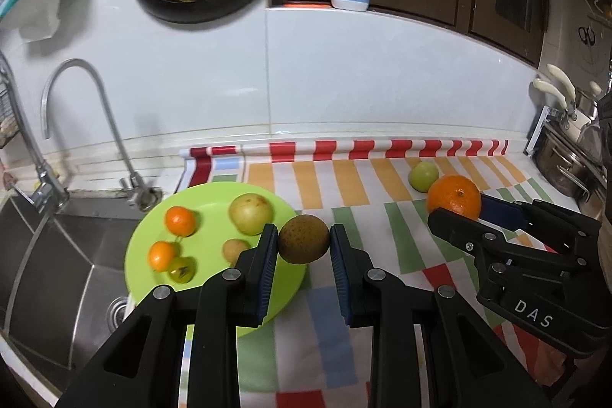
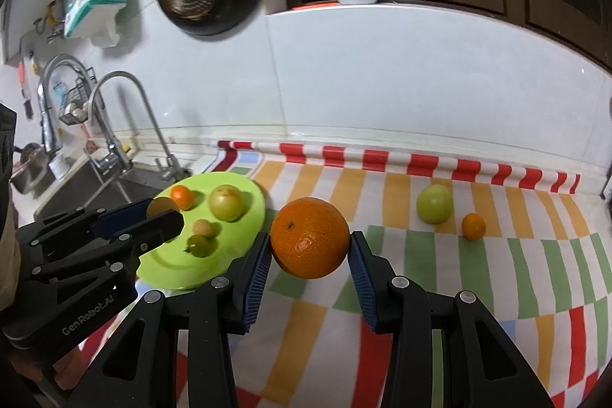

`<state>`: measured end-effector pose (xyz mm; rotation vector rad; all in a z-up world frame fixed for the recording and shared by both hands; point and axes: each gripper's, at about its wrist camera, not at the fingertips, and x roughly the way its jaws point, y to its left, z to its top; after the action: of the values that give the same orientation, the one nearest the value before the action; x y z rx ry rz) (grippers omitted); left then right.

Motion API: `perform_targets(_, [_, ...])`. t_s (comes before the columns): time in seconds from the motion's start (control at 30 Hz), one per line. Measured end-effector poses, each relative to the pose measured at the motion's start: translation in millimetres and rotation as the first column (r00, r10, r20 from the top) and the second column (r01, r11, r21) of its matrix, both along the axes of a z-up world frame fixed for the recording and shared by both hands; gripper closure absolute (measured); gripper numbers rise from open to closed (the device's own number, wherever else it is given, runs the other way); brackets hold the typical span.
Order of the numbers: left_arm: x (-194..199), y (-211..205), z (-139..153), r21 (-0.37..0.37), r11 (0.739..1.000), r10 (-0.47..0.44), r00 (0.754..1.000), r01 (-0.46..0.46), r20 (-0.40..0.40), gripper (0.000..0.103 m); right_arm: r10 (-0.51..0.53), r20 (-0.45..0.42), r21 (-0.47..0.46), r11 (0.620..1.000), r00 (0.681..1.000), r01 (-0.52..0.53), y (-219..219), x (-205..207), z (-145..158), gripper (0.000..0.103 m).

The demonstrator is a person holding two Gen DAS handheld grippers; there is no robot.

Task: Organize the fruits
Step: 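Carry the brown fruit with the left tool onto the plate while the right tool places the orange there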

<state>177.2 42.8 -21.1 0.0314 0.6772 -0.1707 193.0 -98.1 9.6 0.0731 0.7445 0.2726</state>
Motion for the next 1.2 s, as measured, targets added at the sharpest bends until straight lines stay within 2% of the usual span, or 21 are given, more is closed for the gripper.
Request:
perform_targets(0.27, [-17.2,27.9,5.2,0.018,0.999,0.033,0.999,-0.033,0.017,0.075,0.04,0.036,0.008,0.999,0.999,-0.04,28.1,-14.2,11.4,0.061])
perform_targets(0.5, [-15.0,57.7,5.5,0.04,0.997,0.057,0.998,-0.058,0.023,0.075,0.075,0.045,0.01,0.997,0.996,-0.076,59.2,-11.8,12.8,0.061])
perform_targets(0.9, [16.6,101.5,-8.9,0.037,0.999,0.022,1.0,-0.022,0.017,0.075,0.125,0.036,0.002,0.992,0.991,-0.125,111.7,19.1,3.0,0.061])
perform_targets(1.2, [49.1,125.0,-34.6,0.05,0.998,-0.024,1.0,0.025,-0.017,0.075,0.163,-0.009,-0.007,0.987,0.987,-0.163,145.5,50.6,-21.5,0.061])
